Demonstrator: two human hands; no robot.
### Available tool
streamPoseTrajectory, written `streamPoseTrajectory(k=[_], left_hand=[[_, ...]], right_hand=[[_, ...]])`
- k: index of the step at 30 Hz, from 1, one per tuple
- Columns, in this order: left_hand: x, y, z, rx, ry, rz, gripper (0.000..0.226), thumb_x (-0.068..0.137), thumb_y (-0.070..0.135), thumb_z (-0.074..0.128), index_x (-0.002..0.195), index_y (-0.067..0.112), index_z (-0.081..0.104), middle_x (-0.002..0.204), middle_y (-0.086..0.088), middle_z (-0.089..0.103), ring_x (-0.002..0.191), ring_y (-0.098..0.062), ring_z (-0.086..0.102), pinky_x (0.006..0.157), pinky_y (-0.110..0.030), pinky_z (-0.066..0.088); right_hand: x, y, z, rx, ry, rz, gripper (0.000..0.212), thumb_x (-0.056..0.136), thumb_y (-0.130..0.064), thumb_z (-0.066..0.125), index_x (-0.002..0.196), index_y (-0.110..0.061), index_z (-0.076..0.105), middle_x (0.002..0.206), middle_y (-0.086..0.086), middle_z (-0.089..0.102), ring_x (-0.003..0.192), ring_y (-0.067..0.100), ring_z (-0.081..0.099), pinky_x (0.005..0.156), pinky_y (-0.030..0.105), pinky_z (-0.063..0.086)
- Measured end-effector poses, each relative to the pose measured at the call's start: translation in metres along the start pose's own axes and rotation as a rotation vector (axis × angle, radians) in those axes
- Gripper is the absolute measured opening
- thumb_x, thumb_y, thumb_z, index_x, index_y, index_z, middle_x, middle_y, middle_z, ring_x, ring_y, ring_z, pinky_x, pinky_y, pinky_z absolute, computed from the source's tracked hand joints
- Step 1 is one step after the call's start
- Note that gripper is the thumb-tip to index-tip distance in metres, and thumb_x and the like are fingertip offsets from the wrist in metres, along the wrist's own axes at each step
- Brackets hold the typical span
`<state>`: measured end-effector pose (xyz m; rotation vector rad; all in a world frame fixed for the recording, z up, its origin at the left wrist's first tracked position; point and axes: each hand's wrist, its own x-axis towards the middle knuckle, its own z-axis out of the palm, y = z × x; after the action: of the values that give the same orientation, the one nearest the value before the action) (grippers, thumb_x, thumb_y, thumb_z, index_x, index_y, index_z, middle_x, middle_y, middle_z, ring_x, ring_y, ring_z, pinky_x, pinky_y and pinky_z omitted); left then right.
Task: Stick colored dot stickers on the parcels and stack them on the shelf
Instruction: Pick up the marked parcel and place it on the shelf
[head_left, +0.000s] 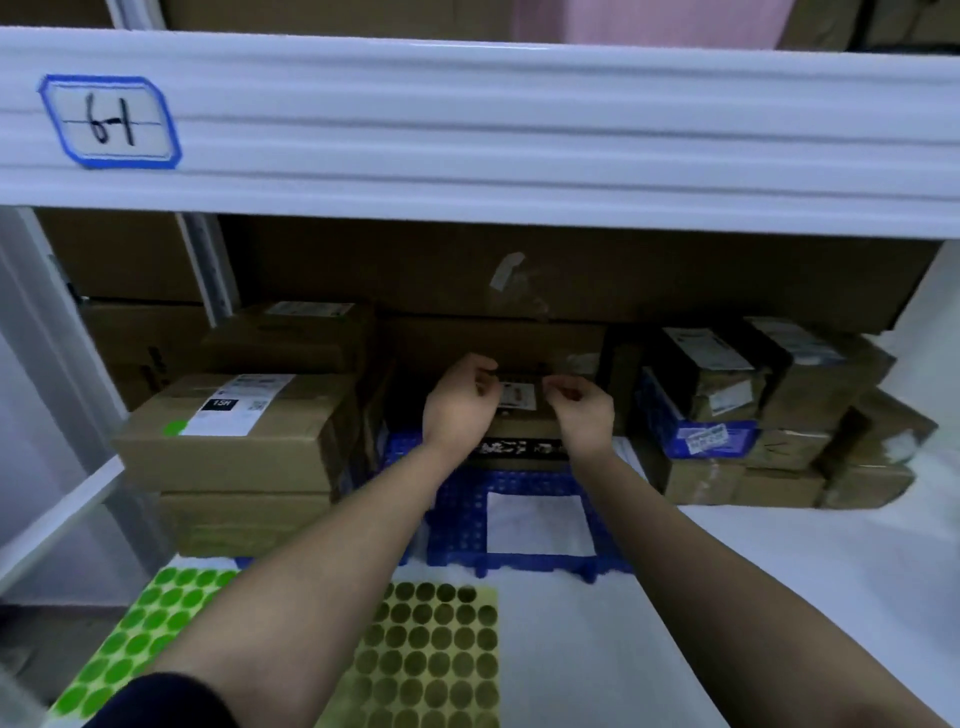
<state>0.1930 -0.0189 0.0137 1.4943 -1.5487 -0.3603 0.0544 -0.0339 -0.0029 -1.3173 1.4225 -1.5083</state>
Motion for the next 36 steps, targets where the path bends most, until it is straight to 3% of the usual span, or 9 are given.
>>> streamPoseTrajectory(k=[6, 8, 12, 14, 17, 20, 24, 29, 36], left_hand=[[-0.003, 0.037, 0.063, -0.001, -0.103, -0.038, 0.024, 0.093, 0.023, 0.052, 0.115, 0.02, 0.056, 0.102, 0.004, 0.061, 0.091, -0.01, 0.055, 0.072, -0.022, 0.039], [-0.004, 0.048, 0.083, -0.052, -0.146, -0.052, 0.025, 0.092, 0.022, 0.053, 0.117, 0.018, 0.055, 0.106, 0.001, 0.061, 0.096, -0.015, 0.058, 0.076, -0.026, 0.044], [-0.002, 0.076, 0.123, -0.183, -0.295, -0.145, 0.036, 0.092, 0.021, 0.054, 0.128, 0.014, 0.047, 0.116, -0.006, 0.058, 0.103, -0.022, 0.056, 0.083, -0.03, 0.044], [-0.001, 0.093, 0.14, -0.211, -0.365, -0.194, 0.046, 0.093, 0.023, 0.054, 0.136, 0.015, 0.04, 0.128, -0.008, 0.053, 0.112, -0.021, 0.052, 0.088, -0.028, 0.04], [0.001, 0.116, 0.16, -0.319, -0.453, -0.282, 0.056, 0.095, 0.021, 0.053, 0.145, 0.014, 0.028, 0.144, -0.01, 0.041, 0.129, -0.024, 0.042, 0.096, -0.027, 0.036], [0.009, 0.131, 0.182, -0.366, -0.497, -0.365, 0.069, 0.094, 0.03, 0.054, 0.15, 0.018, 0.016, 0.15, -0.009, 0.034, 0.133, -0.026, 0.038, 0.101, -0.031, 0.035], [0.018, 0.151, 0.203, -0.425, -0.499, -0.437, 0.067, 0.096, 0.03, 0.051, 0.151, 0.016, 0.014, 0.15, -0.009, 0.034, 0.133, -0.025, 0.038, 0.087, -0.024, 0.033], [0.031, 0.163, 0.228, -0.48, -0.493, -0.445, 0.052, 0.094, 0.027, 0.055, 0.14, 0.012, 0.036, 0.132, -0.011, 0.054, 0.113, -0.025, 0.057, 0.072, -0.023, 0.046], [0.034, 0.165, 0.253, -0.559, -0.464, -0.494, 0.057, 0.088, 0.03, 0.061, 0.139, 0.015, 0.041, 0.122, -0.01, 0.061, 0.101, -0.021, 0.063, 0.064, -0.023, 0.048]], right_hand=[[0.025, 0.015, -0.071, -0.025, 0.058, 0.017, 0.018, 0.092, -0.01, 0.055, 0.101, -0.013, 0.07, 0.103, 0.0, 0.066, 0.1, 0.016, 0.059, 0.091, 0.03, 0.047], [0.031, 0.018, -0.092, -0.033, 0.075, 0.019, 0.02, 0.093, -0.01, 0.052, 0.104, -0.01, 0.069, 0.106, 0.002, 0.066, 0.1, 0.016, 0.058, 0.09, 0.027, 0.044], [0.053, 0.026, -0.135, 0.021, 0.125, 0.071, 0.012, 0.094, -0.012, 0.053, 0.097, -0.013, 0.065, 0.102, 0.004, 0.066, 0.098, 0.022, 0.062, 0.09, 0.035, 0.051], [0.063, 0.023, -0.157, -0.039, 0.123, 0.079, 0.014, 0.096, -0.012, 0.05, 0.105, -0.009, 0.061, 0.102, 0.006, 0.063, 0.097, 0.022, 0.061, 0.082, 0.023, 0.05], [0.077, 0.022, -0.185, -0.161, 0.186, 0.056, 0.025, 0.097, -0.015, 0.049, 0.121, -0.013, 0.055, 0.119, 0.007, 0.059, 0.11, 0.023, 0.057, 0.09, 0.03, 0.046], [0.093, 0.028, -0.205, -0.27, 0.274, -0.013, 0.037, 0.092, -0.011, 0.05, 0.129, -0.013, 0.049, 0.129, 0.008, 0.051, 0.118, 0.024, 0.05, 0.089, 0.028, 0.039], [0.108, 0.034, -0.22, -0.351, 0.326, -0.015, 0.044, 0.091, -0.014, 0.051, 0.135, -0.011, 0.043, 0.133, 0.012, 0.044, 0.123, 0.03, 0.043, 0.1, 0.043, 0.04], [0.115, 0.041, -0.228, -0.357, 0.305, 0.006, 0.044, 0.093, -0.017, 0.053, 0.136, -0.013, 0.043, 0.135, 0.01, 0.044, 0.125, 0.027, 0.042, 0.101, 0.041, 0.039], [0.117, 0.045, -0.23, -0.33, 0.244, 0.047, 0.043, 0.093, -0.021, 0.05, 0.135, -0.013, 0.041, 0.131, 0.01, 0.043, 0.118, 0.027, 0.046, 0.095, 0.039, 0.04]])
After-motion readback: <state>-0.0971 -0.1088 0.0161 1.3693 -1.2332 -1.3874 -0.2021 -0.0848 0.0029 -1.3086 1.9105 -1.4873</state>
